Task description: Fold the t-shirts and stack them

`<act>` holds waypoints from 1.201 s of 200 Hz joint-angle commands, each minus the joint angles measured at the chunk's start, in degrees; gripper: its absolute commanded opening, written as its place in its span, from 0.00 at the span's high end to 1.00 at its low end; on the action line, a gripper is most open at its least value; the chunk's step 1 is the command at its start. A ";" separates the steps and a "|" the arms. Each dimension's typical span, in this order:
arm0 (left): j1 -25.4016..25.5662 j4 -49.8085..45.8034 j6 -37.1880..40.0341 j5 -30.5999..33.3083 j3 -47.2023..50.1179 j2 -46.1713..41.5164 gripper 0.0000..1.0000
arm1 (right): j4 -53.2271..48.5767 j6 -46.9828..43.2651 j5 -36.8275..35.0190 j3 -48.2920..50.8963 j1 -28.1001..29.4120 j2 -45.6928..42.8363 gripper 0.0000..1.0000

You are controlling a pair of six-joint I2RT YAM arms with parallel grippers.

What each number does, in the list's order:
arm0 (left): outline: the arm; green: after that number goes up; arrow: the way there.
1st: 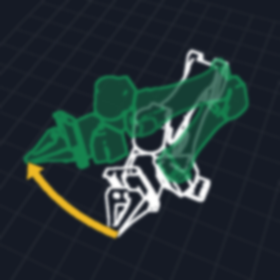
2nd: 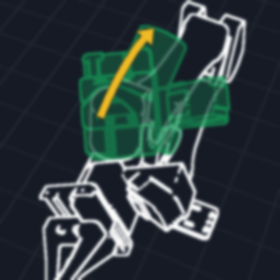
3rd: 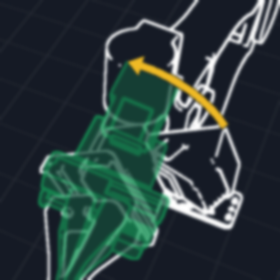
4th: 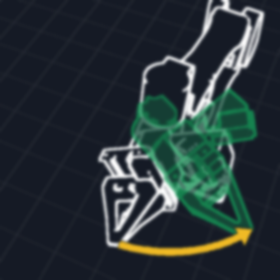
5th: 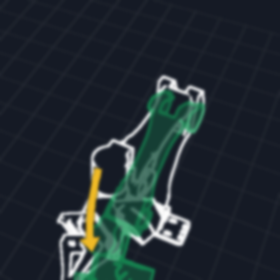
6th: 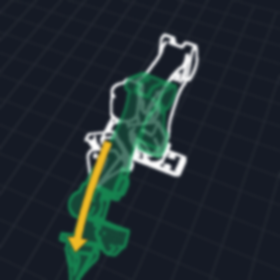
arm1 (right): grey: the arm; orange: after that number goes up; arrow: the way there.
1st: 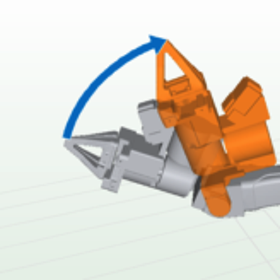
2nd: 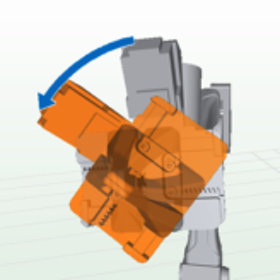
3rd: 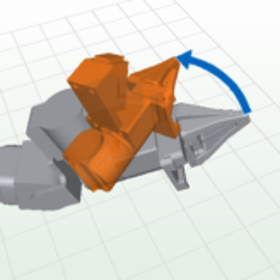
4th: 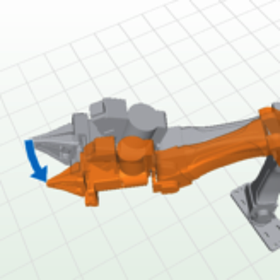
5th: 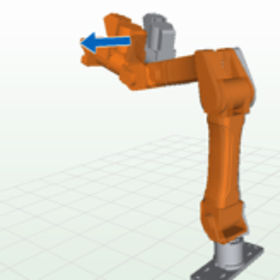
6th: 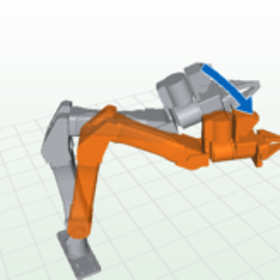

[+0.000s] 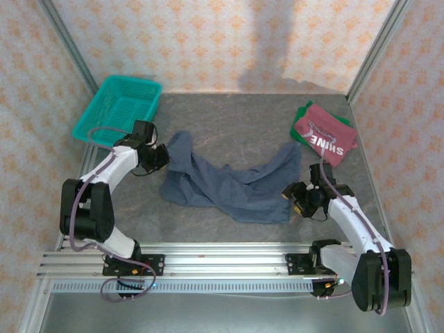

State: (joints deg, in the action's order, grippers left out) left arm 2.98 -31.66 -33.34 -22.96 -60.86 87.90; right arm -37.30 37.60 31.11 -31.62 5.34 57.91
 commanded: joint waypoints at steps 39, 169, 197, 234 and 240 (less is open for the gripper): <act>-0.09 -5.53 0.35 -1.81 -3.49 -8.18 1.00 | -8.02 -1.49 2.14 1.06 4.98 -0.22 0.49; -0.08 -9.97 1.10 -2.18 -7.80 -17.28 1.00 | -4.31 0.70 -11.29 -8.51 9.94 10.21 1.00; -0.08 -10.35 0.48 -2.68 -7.94 -19.58 1.00 | -14.21 -1.36 -9.24 -12.00 9.95 5.56 1.00; -0.01 -11.48 0.12 -3.87 -10.11 -21.43 1.00 | -23.39 -1.26 -7.17 -17.67 9.95 0.12 1.00; 0.00 -11.80 0.19 -3.68 -10.61 -21.78 1.00 | -24.57 -1.46 -6.78 -18.76 9.95 -0.19 1.00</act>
State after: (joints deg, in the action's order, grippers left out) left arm 2.98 -41.30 -33.15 -25.58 -68.51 68.23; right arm -51.66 37.34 23.66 -45.95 15.22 60.05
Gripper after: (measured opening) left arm 0.040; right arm 0.051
